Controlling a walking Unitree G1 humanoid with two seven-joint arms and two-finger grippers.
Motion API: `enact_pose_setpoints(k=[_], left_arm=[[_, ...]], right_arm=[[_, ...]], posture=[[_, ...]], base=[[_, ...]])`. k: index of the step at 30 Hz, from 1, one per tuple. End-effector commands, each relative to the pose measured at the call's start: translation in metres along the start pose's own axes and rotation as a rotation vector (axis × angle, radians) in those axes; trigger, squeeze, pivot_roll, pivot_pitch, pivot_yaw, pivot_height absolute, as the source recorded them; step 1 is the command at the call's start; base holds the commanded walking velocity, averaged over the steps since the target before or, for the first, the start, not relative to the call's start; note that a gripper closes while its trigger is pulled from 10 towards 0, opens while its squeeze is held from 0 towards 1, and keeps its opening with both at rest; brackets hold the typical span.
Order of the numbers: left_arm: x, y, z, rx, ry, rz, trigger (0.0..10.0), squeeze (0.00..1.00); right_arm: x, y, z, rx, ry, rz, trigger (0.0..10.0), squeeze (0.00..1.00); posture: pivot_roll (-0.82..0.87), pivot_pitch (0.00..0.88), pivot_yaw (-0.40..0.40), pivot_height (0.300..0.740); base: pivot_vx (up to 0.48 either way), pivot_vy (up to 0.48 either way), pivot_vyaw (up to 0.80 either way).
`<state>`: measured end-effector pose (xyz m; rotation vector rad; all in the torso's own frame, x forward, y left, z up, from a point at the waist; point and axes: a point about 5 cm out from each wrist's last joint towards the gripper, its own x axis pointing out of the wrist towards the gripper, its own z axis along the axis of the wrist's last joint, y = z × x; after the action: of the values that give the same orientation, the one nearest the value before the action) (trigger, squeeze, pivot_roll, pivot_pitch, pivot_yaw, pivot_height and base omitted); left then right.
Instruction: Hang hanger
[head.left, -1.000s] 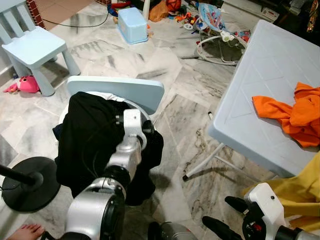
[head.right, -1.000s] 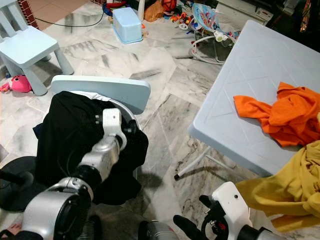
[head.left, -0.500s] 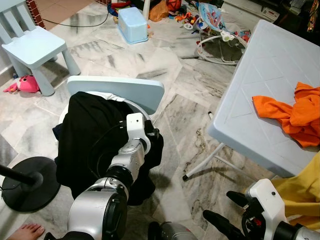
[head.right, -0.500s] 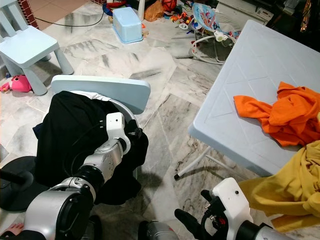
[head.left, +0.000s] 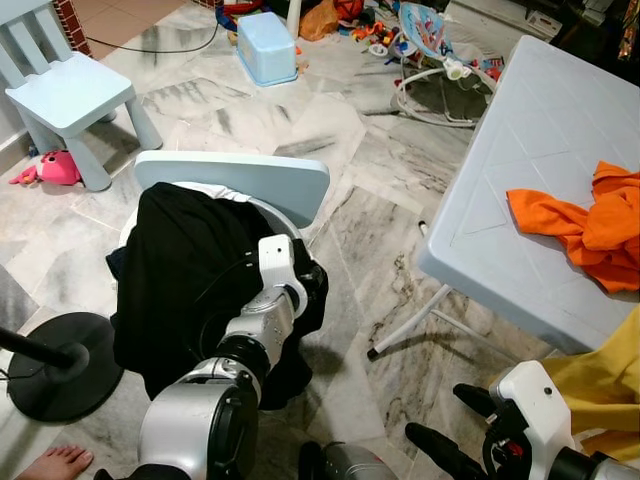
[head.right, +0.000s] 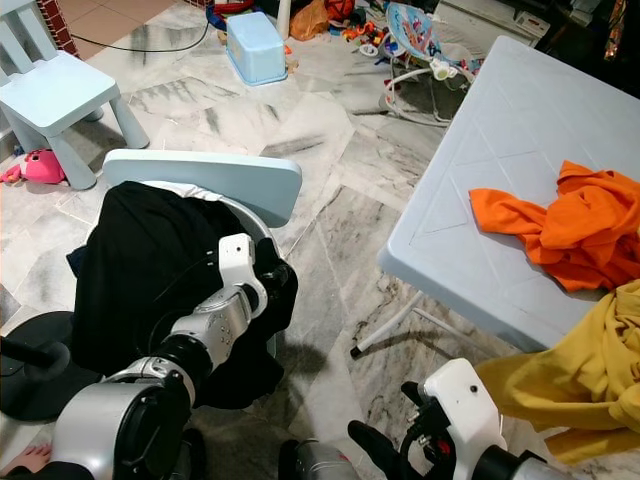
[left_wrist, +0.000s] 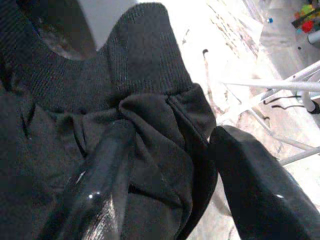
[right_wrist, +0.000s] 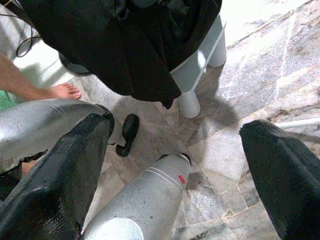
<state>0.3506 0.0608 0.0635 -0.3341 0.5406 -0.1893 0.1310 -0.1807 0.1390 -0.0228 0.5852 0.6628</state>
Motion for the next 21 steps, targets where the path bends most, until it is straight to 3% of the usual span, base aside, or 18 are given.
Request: enact_pose_setpoints(k=[1, 21], left_arm=[[-0.0007, -0.0038, -0.0161, -0.010, 0.058, -0.010, 0.0, 0.00], [-0.0015, -0.0010, -0.0219, -0.016, 0.076, 0.001, 0.0, 0.00]], right_arm=[[-0.0023, 0.0019, 0.0002, -0.006, 0.007, -0.003, 10.0, 0.00], [0.0008, -0.0002, 0.0019, -0.008, -0.002, -0.013, 10.0, 0.00]], posture=[[-0.37, 0.260, -0.186, 0.740], [-0.37, 0.258, -0.178, 0.740]], base=[[0.000, 0.000, 0.00], [0.000, 0.000, 0.00]])
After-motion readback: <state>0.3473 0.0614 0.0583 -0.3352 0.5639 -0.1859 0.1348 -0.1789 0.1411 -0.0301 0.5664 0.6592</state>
